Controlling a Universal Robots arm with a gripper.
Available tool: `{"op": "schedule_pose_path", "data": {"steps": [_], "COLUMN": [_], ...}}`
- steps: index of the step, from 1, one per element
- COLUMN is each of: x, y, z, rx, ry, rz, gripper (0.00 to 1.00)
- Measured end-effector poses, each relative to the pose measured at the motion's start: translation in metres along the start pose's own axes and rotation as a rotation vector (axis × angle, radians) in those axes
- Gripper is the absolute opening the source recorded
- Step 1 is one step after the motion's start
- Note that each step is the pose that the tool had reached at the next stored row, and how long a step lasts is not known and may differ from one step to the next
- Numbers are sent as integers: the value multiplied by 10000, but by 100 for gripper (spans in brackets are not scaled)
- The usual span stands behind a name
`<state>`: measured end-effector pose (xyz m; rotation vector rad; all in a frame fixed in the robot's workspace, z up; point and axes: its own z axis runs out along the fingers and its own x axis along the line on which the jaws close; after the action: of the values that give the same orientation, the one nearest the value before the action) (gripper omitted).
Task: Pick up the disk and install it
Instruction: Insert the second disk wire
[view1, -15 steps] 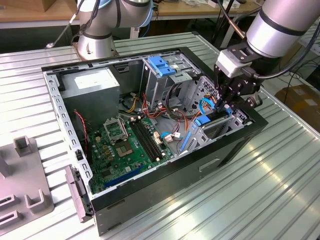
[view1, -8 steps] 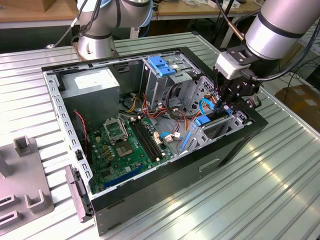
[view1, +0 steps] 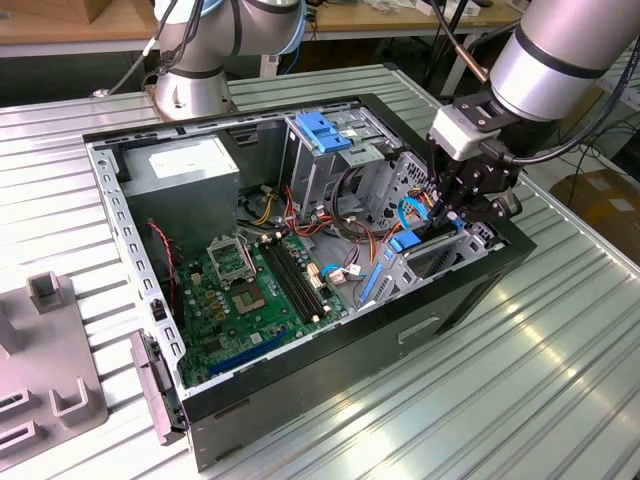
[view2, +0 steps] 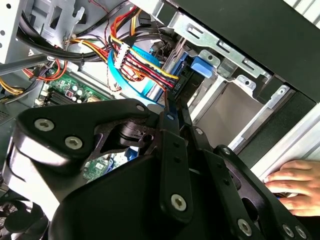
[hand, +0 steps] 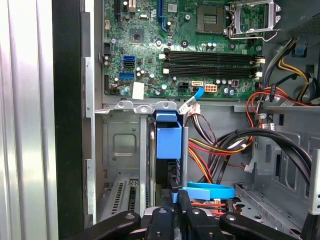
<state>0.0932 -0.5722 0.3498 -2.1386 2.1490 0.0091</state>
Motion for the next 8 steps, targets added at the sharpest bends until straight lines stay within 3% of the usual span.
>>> {"op": "schedule_pose_path", "data": {"steps": [8], "x": [-2], "y": [-3], "z": [7], "rx": [-1], "ry": [-36], "rz": [-4], "gripper": [16]}}
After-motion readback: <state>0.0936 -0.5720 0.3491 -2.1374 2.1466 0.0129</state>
